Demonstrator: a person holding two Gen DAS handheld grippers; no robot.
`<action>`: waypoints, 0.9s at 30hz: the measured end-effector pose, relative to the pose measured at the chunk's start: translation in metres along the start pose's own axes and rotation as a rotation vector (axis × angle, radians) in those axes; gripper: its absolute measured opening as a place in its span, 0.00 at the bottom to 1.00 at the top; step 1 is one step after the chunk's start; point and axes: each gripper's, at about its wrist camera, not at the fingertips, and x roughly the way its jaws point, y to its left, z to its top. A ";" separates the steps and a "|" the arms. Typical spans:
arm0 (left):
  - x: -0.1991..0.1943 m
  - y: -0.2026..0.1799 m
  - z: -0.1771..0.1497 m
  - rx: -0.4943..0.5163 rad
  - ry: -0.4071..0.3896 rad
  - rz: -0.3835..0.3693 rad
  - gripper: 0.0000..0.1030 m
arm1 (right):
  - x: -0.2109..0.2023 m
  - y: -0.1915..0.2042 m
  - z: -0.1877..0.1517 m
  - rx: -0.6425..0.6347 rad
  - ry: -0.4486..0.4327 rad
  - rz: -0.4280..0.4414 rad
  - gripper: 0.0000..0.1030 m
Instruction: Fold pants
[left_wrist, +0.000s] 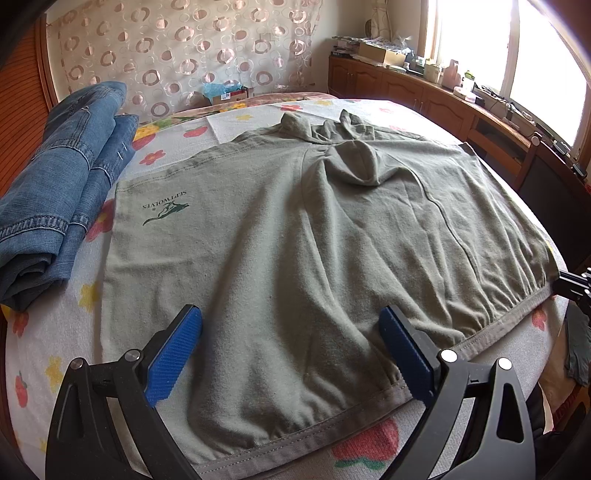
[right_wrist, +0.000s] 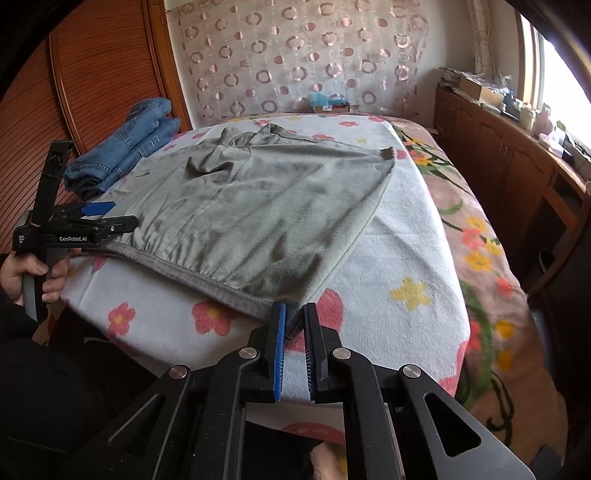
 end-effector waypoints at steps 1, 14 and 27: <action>0.000 0.000 0.000 0.000 0.000 0.000 0.94 | 0.002 0.001 0.000 0.002 0.003 0.000 0.09; -0.002 0.002 -0.002 0.003 0.015 0.005 0.94 | -0.009 0.018 0.017 -0.006 -0.101 -0.041 0.21; -0.057 0.039 -0.036 -0.070 -0.061 0.000 0.84 | 0.020 0.048 0.030 -0.039 -0.129 -0.016 0.42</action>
